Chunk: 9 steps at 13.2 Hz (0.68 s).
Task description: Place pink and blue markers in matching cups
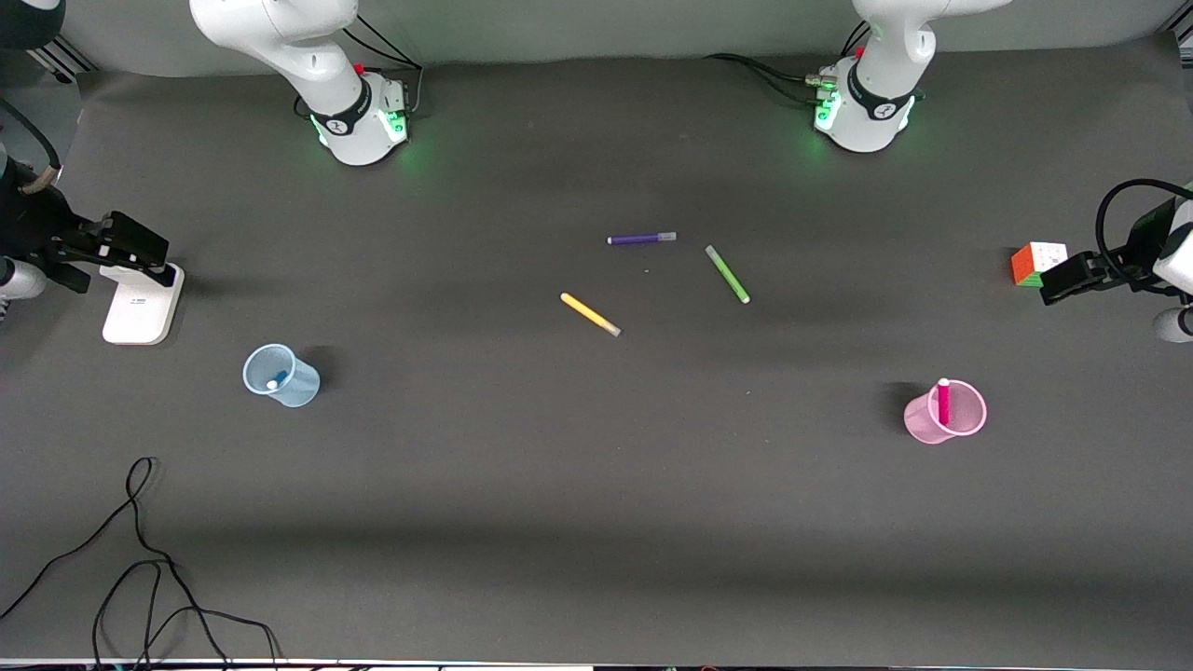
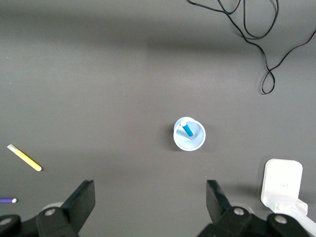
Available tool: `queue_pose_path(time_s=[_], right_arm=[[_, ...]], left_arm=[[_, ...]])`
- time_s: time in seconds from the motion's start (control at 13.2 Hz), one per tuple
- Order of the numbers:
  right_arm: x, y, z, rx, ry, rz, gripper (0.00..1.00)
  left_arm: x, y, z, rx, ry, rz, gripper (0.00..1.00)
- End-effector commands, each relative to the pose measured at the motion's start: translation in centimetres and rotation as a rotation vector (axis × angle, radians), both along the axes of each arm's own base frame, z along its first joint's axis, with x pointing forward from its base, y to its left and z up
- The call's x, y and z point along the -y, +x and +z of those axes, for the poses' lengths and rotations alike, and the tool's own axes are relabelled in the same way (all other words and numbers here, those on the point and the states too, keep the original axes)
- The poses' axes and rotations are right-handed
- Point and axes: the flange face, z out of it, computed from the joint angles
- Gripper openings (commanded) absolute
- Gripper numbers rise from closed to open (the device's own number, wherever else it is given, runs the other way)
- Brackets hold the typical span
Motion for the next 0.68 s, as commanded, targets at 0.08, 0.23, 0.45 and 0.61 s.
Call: queue_pose_path(time_s=[0.08,0.23,0.45,0.61], right_arm=[[0.5,-0.8,0.7,-0.011,0.007,-0.01,1.0],[0.5,-0.8,0.6,-0.017,0.009,-0.018,1.0],[-0.1,0.9,-2.1,-0.058,0.052,-0.021,1.0],[-0.3,1.2,-3.2,-0.063,0.055,-0.025,1.0]], left_arm=[[0.2,-0.3,1.2,0.006,0.013,-0.027,1.0],[0.6,-0.2,1.4,0.007,0.013,-0.032,1.0],[0.5,-0.1,1.2,0.0,0.006,-0.03,1.0],[0.6,-0.2,1.3,-0.003,0.005,-0.031,1.0]])
